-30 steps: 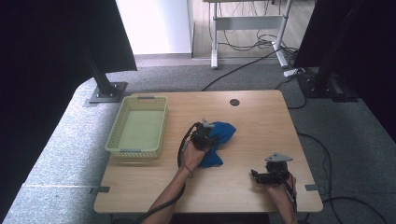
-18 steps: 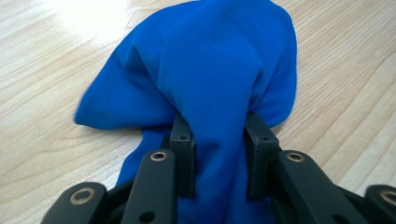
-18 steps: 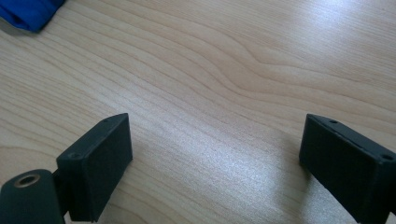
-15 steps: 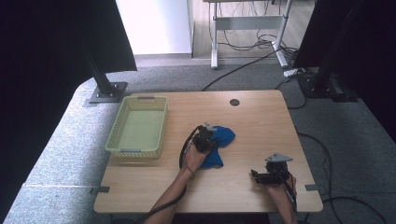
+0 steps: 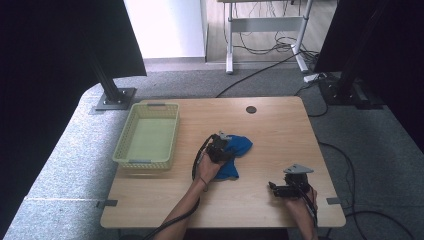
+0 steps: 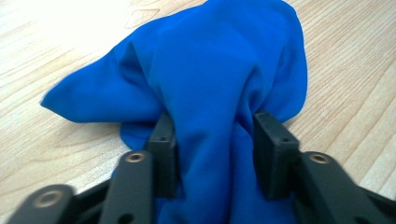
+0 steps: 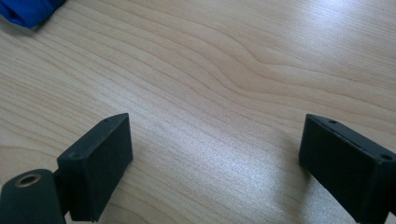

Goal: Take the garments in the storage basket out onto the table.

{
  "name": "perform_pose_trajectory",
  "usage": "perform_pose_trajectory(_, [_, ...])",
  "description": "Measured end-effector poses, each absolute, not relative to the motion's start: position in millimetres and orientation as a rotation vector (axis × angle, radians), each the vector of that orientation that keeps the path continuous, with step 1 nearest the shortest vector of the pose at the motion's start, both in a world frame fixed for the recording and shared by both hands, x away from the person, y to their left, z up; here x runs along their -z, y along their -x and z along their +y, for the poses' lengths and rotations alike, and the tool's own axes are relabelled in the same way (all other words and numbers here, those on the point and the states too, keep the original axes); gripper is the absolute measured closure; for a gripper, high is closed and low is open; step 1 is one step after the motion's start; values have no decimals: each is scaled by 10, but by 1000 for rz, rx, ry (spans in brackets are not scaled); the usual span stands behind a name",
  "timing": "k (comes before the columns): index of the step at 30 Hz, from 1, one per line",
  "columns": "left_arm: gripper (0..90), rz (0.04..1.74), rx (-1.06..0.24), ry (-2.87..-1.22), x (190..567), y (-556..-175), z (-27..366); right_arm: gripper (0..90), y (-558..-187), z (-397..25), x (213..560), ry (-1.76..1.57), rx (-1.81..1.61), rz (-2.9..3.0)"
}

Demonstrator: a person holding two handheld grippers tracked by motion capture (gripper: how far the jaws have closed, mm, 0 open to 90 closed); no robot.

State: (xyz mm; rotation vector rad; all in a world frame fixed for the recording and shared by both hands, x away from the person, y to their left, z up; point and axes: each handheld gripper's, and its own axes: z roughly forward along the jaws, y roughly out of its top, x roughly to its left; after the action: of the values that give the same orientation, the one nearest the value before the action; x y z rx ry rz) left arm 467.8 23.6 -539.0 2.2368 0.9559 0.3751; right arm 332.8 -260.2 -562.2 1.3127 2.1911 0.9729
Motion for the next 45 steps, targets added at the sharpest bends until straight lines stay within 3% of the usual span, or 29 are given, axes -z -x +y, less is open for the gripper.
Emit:
perform_pose_trajectory(3, [424,947,-368,-2249,5391,-4687,215,97,-3327,-2602,5622,-1313,-973,2191])
perform_pose_trajectory(5, [387,942,-355,-2257,5390,-4698,203,97,-3327,-2601,5622,-1313,-973,2191])
perform_pose_trajectory(6, [314,938,-353,-2260,5393,-4698,198,97,-3327,-2601,5622,-1312,-973,2192])
perform_pose_trajectory(11, [208,939,-338,-2244,5392,-4692,198,97,-3326,-2600,5622,-1310,-974,2194])
perform_pose_trajectory(17, [141,946,-361,-2224,5330,-4667,204,97,-3327,-2600,5622,-1310,-975,2194])
perform_pose_trajectory(45, [125,888,-411,-2120,4860,-4406,481,98,-3324,-2599,5621,-1308,-975,2195])
